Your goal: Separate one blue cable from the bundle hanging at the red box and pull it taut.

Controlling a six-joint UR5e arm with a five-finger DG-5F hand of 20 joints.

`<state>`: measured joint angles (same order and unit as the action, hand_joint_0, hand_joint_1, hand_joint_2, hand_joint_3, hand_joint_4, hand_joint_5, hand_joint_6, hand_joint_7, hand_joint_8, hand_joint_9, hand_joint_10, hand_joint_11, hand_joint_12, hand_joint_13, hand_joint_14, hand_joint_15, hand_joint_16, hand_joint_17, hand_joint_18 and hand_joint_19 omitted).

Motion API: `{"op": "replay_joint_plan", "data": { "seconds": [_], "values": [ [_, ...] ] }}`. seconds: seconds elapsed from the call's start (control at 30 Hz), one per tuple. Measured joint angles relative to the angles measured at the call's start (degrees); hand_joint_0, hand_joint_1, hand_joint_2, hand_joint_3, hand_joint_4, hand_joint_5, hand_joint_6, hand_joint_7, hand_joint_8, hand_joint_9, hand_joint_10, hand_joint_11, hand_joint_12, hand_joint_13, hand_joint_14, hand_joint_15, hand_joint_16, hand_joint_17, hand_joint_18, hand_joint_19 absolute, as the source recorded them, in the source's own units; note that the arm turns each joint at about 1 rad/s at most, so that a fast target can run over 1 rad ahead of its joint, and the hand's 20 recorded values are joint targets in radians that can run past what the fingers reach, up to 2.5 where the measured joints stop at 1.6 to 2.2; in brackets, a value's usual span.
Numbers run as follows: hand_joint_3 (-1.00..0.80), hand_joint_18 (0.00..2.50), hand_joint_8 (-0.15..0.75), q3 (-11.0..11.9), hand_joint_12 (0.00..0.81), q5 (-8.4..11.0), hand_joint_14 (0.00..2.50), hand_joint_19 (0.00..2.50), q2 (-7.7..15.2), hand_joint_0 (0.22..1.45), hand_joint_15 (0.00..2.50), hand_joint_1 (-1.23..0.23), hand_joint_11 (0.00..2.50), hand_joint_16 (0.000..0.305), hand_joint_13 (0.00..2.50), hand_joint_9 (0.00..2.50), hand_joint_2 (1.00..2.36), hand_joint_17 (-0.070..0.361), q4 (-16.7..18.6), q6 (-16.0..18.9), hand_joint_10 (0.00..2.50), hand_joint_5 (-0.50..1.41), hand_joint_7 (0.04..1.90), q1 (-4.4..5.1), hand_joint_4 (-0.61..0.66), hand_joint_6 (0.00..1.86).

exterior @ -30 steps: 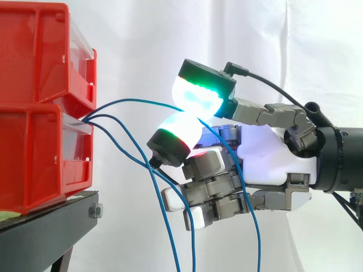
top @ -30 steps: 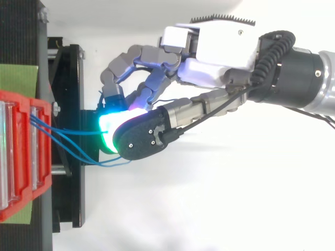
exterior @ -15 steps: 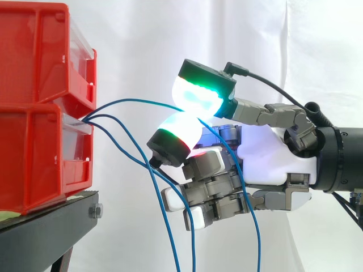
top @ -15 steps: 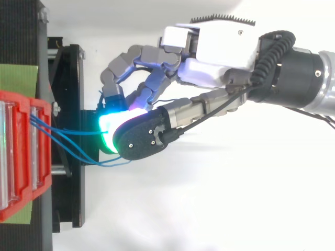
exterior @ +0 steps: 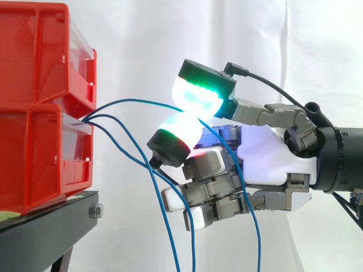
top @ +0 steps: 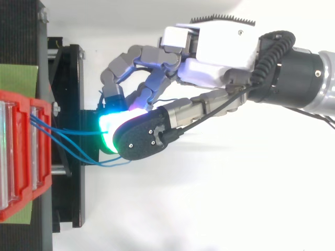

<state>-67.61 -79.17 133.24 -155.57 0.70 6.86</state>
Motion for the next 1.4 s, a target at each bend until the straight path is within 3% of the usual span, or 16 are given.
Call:
{"op": "replay_joint_plan", "data": {
  "seconds": [1.4],
  "values": [
    [-0.17,0.67,0.353,0.0,0.356,0.03,0.02,0.7,0.0,0.77,0.57,-0.72,1.18,0.045,0.72,1.05,1.02,0.102,0.0,0.0,0.01,-0.19,1.23,0.02,-0.09,1.01]
  ]
}}
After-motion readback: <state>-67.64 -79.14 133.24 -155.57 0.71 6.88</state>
